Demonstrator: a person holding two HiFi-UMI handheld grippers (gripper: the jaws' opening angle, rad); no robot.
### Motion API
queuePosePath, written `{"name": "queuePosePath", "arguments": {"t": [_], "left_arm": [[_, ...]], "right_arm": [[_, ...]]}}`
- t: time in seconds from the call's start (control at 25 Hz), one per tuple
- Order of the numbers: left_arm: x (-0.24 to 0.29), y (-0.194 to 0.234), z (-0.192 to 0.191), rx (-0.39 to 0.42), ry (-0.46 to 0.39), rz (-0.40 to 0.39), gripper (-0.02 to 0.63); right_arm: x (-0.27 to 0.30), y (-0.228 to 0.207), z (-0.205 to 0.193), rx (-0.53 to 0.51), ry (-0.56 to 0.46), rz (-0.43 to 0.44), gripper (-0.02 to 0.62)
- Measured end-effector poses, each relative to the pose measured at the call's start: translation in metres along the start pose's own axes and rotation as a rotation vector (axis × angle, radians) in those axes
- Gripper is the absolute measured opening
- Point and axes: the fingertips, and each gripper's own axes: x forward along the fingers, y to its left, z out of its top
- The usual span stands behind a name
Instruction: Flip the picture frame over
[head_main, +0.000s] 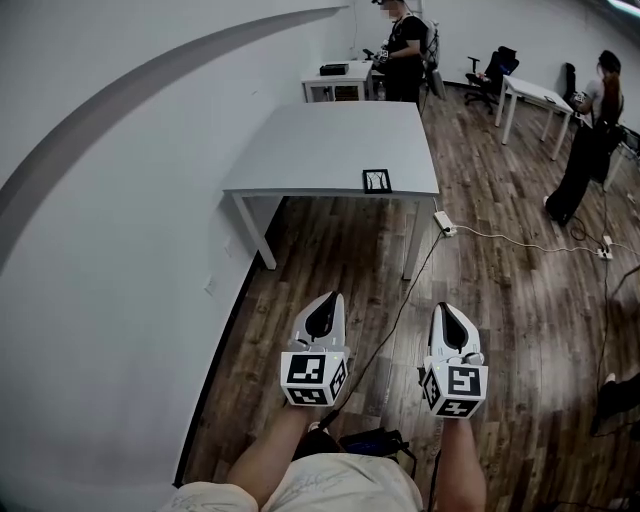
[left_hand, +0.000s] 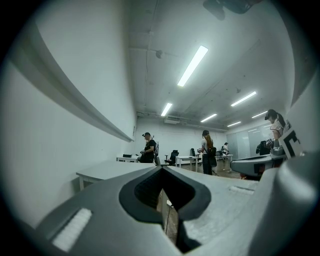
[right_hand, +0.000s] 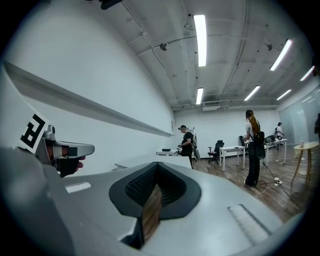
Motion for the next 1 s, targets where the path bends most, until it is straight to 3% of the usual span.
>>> {"name": "queuePosePath", "arguments": {"t": [0.44, 1.0], "left_arm": [[0.041, 0.015, -0.007, 0.009, 0.010, -0.015, 0.000], [0.140, 0.083, -0.018, -0.030, 0.018, -0.075, 0.000]], "right_arm": [[0.036, -0.010, -0.019, 0.009, 0.034, -0.017, 0.025], [0.152, 0.004, -0.023, -0.025, 0.088, -0.051, 0.025]]}}
